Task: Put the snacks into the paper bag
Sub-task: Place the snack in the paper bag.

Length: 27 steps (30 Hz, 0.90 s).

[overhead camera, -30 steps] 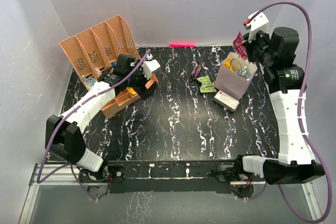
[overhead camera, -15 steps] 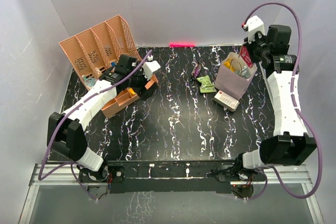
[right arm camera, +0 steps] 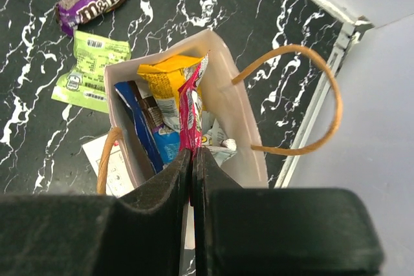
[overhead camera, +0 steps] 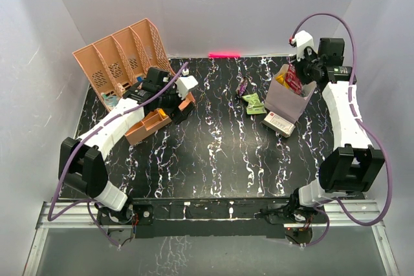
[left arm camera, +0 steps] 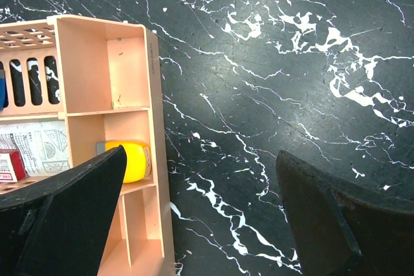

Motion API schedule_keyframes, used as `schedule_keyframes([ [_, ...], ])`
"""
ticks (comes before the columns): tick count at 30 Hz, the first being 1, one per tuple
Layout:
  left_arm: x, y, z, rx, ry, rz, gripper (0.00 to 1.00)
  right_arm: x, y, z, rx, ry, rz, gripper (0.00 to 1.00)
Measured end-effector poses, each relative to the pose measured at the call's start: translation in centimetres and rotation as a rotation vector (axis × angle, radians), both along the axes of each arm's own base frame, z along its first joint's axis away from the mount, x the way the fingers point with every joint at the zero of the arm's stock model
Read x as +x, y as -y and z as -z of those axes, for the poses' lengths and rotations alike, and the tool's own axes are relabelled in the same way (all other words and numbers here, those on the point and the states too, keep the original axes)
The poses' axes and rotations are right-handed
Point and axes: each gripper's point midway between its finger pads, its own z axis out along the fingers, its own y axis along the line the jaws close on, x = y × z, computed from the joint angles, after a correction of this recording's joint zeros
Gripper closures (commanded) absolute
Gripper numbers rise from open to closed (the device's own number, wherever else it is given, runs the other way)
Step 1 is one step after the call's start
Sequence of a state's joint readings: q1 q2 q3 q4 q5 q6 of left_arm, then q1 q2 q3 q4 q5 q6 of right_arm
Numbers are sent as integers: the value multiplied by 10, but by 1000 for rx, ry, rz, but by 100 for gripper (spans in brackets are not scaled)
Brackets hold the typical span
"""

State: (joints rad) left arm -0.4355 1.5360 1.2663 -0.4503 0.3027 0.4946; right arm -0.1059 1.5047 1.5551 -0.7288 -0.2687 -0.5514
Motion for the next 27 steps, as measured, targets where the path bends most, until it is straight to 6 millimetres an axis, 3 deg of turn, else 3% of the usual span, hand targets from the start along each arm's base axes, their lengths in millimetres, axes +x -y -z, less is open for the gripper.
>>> schedule_keyframes([
  [9,1,0,6,6,-15,0,2,7,1,43,2,-84,-3,92],
  [18,1,0,6,6,-15,0,2,10,8,64,-31,-124,9,91],
  [27,1,0,6,7,-15,0,2,11,15,73,-55,-147,17,70],
])
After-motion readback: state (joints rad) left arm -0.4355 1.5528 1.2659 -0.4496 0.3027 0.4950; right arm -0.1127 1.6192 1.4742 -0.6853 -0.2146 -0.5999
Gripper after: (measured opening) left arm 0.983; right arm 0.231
